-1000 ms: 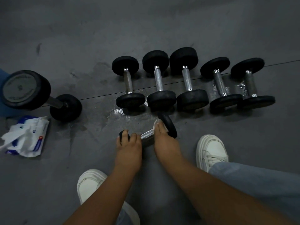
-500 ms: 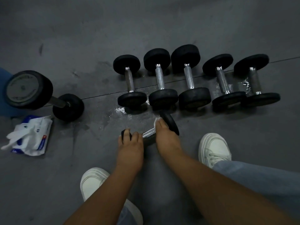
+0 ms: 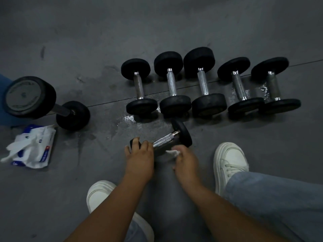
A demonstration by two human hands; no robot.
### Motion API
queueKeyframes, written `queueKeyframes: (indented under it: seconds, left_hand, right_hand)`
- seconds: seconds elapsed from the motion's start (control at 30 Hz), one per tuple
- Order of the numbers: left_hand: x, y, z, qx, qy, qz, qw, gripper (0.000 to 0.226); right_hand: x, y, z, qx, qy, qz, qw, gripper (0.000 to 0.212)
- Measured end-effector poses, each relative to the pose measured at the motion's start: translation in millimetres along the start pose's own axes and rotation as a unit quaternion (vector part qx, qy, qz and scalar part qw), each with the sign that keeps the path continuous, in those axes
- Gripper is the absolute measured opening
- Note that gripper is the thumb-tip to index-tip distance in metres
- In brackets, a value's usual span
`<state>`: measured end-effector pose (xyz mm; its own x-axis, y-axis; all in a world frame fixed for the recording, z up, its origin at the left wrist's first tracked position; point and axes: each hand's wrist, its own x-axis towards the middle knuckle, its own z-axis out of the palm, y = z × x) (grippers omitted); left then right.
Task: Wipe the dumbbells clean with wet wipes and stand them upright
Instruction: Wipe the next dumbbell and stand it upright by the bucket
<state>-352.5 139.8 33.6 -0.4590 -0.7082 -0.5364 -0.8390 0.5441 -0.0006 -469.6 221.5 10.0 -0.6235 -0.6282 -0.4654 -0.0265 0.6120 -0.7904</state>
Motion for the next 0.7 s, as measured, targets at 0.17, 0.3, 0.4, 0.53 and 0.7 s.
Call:
queueKeyframes:
  seconds: [0.17, 0.3, 0.4, 0.53, 0.7]
  left_hand:
    - [-2.5, -0.2, 4.8, 0.012, 0.021, 0.003, 1.000, 0.060]
    - [-2.9, -0.3, 4.4, 0.017, 0.033, 0.013, 0.999, 0.053]
    - [-4.4, 0.3, 4.6, 0.012, 0.041, 0.013, 0.999, 0.053]
    - [-8.2, 4.5, 7.7, 0.029, 0.036, 0.011, 0.999, 0.055]
    - [-5.9, 2.3, 11.9, 0.027, 0.040, 0.003, 0.999, 0.050]
  right_hand:
    - [20.9, 10.5, 26.5, 0.532, 0.037, 0.410, 0.739, 0.026]
    - [49.3, -18.0, 36.3, 0.583, -0.038, 0.423, 0.693, 0.022]
    - [45.0, -20.8, 26.5, 0.631, -0.019, 0.412, 0.657, 0.029]
    - [47.9, -22.1, 22.3, 0.606, -0.029, 0.417, 0.677, 0.021]
    - [40.3, -24.1, 29.7, 0.576, -0.024, 0.391, 0.718, 0.045]
